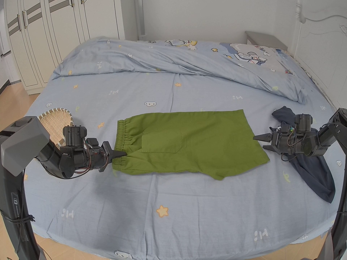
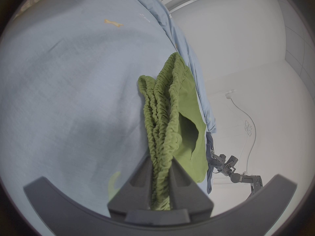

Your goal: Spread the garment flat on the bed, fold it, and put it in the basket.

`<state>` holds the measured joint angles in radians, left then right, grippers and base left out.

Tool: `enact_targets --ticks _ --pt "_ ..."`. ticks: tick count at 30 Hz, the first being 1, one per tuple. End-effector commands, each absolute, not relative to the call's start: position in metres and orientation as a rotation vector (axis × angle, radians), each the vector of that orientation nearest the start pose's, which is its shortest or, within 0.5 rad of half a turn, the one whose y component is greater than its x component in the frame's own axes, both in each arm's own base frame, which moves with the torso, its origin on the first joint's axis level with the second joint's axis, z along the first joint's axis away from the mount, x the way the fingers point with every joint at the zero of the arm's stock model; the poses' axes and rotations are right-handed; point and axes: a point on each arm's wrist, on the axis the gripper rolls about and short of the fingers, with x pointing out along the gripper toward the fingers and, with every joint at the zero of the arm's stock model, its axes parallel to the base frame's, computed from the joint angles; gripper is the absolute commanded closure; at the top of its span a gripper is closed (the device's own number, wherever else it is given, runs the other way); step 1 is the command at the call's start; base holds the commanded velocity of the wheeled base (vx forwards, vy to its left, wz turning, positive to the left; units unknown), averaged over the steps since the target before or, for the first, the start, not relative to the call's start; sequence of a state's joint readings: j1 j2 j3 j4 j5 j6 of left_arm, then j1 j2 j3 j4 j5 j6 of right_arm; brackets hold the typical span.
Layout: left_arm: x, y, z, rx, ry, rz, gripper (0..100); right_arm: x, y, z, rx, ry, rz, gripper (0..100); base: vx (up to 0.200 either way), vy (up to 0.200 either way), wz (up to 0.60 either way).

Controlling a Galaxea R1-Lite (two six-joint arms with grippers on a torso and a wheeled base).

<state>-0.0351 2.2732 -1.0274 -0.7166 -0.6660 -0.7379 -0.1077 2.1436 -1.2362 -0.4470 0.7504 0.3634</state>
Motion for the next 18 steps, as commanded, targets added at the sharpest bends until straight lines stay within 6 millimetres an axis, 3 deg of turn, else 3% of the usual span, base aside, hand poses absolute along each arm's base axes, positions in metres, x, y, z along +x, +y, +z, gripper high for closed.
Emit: enact_targets --ticks 1,15,16,18 --pt "0.405 -0.028 0.041 -0.859 0.743 -0.47 100 0.419 -0.018 0.107 0.54 0.579 0.57 0 0.0 0.0 0.0" --pt "0.405 -0.025 0.041 -0.864 0.739 -0.463 100 0.42 0.016 0.105 0.5 0.663 0.644 0 0.0 0.0 0.0" --pt "0.405 -0.025 0.041 -0.864 0.739 -0.463 100 0.42 0.016 0.104 0.501 0.664 0.643 100 0.0 0.0 0.0" --pt "0.405 -0.025 0.041 -0.865 0.74 -0.464 100 0.42 0.017 0.104 0.501 0.669 0.644 100 0.0 0.0 0.0"
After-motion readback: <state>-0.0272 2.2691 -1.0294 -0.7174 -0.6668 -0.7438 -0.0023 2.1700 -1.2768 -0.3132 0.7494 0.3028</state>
